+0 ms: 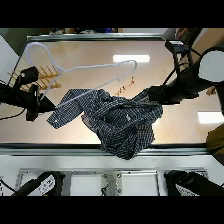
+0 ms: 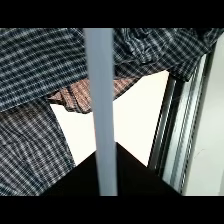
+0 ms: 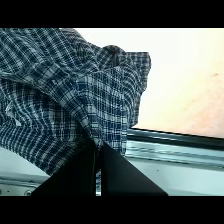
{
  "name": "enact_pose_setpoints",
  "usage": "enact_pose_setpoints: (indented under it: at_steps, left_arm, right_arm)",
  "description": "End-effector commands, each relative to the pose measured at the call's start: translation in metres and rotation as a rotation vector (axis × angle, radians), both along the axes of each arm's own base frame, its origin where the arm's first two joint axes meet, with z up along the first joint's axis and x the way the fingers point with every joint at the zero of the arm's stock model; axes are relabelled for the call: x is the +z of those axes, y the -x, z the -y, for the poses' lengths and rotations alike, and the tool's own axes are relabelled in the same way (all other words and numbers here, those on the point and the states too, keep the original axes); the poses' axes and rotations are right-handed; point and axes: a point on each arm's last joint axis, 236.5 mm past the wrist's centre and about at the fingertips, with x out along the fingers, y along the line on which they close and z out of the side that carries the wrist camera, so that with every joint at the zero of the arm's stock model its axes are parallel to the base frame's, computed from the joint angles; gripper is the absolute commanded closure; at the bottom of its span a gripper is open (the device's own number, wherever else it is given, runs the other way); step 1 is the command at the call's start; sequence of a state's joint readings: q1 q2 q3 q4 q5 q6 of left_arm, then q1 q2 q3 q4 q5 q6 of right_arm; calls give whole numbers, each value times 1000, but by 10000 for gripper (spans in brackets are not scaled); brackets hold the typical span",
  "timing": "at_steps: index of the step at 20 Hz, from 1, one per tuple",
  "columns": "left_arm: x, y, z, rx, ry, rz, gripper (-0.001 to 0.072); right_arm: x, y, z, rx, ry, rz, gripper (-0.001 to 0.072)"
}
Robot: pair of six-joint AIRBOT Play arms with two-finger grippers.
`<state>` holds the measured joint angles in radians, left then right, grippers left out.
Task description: Fold the clothes and pants, and hang the long-sleeved shirts on hangers.
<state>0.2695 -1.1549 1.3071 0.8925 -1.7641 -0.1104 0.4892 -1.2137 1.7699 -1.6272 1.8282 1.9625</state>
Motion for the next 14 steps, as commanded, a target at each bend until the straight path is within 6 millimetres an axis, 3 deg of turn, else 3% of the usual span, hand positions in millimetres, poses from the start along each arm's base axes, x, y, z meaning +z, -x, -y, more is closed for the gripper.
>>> enact_pose_setpoints:
  at_steps: [1, 7, 14]
  left_arm:
    - [-19, 14, 6, -51, -22, -30, 689]
    - [-43, 25, 41, -184, -71, -33, 689]
    - [-66, 9, 61, -210, -72, 3, 689]
  right_arm:
    - [3, -2, 10, -28, 0, 1, 689]
    - [13, -4, 16, -24, -6, 31, 689]
    - [29, -6, 14, -2, -28, 76, 690]
